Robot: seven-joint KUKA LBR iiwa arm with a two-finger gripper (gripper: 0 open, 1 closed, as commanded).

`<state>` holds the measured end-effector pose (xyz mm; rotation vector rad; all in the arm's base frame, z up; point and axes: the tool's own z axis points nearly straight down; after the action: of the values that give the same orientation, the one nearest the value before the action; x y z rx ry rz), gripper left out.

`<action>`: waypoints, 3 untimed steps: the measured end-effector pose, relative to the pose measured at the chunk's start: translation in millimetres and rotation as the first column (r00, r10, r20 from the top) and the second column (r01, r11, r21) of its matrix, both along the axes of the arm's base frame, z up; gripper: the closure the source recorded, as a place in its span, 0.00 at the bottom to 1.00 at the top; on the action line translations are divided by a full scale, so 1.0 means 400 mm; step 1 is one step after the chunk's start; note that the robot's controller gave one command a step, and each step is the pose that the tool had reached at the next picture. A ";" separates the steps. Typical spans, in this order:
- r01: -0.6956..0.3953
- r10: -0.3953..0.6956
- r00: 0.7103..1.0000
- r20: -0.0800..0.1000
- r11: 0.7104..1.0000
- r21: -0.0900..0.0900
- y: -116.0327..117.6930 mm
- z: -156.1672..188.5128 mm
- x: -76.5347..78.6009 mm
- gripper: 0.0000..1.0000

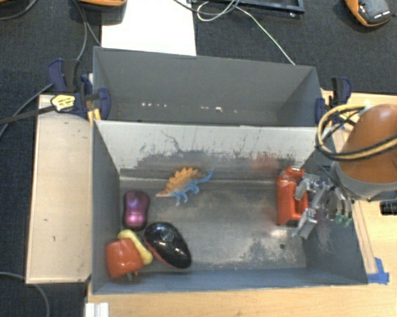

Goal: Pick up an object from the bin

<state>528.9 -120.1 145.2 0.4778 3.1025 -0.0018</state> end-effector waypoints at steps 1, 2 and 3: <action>0.065 -0.065 0.998 -0.008 0.998 0.006 -0.048 -0.084 0.103 0.00; -0.017 0.017 1.000 -0.001 1.000 -0.002 -0.032 -0.137 0.096 0.00; 0.064 -0.064 0.998 -0.004 0.998 0.004 -0.076 0.016 0.018 0.00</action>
Offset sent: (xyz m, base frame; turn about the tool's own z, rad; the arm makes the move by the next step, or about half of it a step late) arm 0.0381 -0.0089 -0.0752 -0.0207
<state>536.0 -150.6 151.5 0.5781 3.0896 0.0040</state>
